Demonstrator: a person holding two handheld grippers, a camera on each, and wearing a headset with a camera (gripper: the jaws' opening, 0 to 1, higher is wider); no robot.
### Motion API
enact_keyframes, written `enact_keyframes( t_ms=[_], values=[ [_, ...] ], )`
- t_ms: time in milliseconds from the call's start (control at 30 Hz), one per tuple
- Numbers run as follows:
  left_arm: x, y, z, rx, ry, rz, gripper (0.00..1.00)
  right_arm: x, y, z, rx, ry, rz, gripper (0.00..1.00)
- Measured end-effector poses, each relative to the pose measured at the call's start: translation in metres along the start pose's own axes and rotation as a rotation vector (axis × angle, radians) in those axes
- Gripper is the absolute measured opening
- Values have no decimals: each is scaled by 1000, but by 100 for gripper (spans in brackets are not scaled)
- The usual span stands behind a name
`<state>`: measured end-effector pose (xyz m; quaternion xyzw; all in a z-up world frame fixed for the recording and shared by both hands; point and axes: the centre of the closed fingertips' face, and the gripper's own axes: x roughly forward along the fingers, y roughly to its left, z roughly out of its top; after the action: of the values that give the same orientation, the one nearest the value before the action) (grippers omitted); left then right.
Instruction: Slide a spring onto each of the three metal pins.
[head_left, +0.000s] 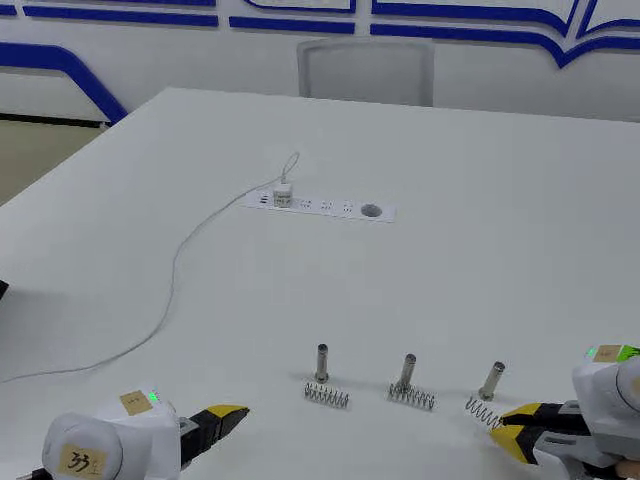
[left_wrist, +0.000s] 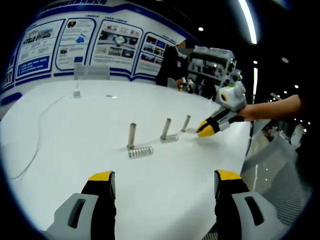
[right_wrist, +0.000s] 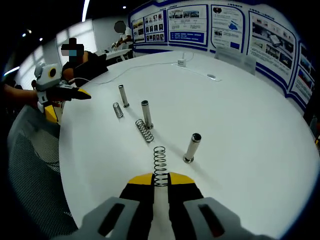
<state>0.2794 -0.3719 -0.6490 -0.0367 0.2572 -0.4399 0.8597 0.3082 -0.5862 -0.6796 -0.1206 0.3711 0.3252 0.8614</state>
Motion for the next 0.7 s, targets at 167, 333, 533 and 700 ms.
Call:
enact_keyframes(
  t_ms=[167, 333, 533, 700],
  values=[
    [-3, 2, 6, -21, -27, 1, 82, -9, 10, 10, -37, -31, 4, 10],
    [-4, 5, 8, 1, -22, -6, 82, -14, 18, 19, -70, -30, 8, 10],
    [-3, 5, 28, 40, -50, -30, 82, -22, 30, 38, -120, -49, 21, 10],
    [0, 6, 49, 69, -86, -33, 81, -24, 41, 47, -207, -40, 22, 10]
  ],
)
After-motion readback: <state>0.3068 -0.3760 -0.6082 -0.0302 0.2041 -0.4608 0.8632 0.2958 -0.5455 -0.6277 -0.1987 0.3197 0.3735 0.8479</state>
